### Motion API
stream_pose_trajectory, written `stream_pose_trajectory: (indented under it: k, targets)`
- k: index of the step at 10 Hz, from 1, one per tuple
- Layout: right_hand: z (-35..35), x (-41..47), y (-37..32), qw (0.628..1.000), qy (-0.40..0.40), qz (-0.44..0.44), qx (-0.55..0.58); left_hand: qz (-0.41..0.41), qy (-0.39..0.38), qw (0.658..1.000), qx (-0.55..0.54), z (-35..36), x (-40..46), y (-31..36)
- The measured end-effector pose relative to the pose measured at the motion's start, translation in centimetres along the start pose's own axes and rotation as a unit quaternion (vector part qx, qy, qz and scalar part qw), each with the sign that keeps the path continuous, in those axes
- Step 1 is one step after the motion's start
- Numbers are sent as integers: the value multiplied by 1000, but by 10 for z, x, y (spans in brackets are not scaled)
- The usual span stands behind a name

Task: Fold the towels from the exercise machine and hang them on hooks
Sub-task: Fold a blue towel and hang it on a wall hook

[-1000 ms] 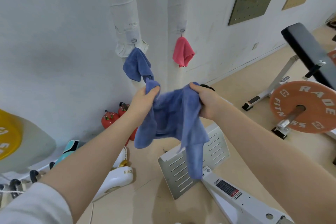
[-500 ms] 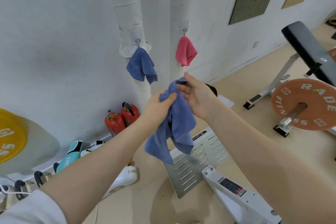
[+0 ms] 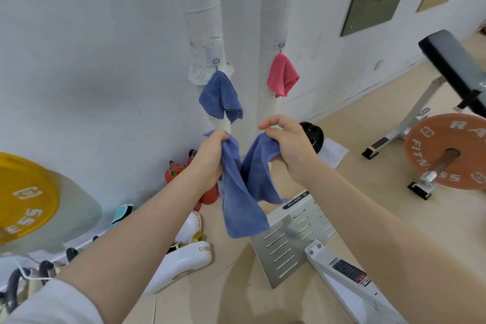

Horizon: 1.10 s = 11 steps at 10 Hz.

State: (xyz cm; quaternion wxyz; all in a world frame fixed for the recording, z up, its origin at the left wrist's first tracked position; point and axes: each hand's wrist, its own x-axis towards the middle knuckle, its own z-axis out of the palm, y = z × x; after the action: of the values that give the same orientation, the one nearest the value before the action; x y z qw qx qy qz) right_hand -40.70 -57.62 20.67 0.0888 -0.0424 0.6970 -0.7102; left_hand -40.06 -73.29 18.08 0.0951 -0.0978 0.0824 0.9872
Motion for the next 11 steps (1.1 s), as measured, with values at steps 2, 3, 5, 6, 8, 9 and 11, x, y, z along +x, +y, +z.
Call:
stream_pose_trajectory:
  k: [2, 3, 5, 6, 8, 9, 11]
  targets:
    - [9, -9, -9, 969, -239, 45, -51, 104, 182, 672, 711, -20, -11, 20]
    - [24, -15, -10, 963, -199, -44, -174, 142, 182, 708, 667, -24, -15, 26]
    - [52, -18, 1, 926, -107, -161, -324, 128, 118, 756, 632, -17, -28, 25]
    - [59, -19, 2, 925, -71, -167, -334, 128, 87, 761, 630, -14, -33, 20]
    - [62, -24, 4, 906, -34, -134, -400, 123, 68, 806, 575, -9, -41, 12]
    - [63, -27, 4, 952, -62, -117, -277, 88, 47, 815, 571, -10, -39, 15]
    - [52, -22, 4, 949, 30, -121, -290, 23, -38, 829, 558, 2, -39, 0]
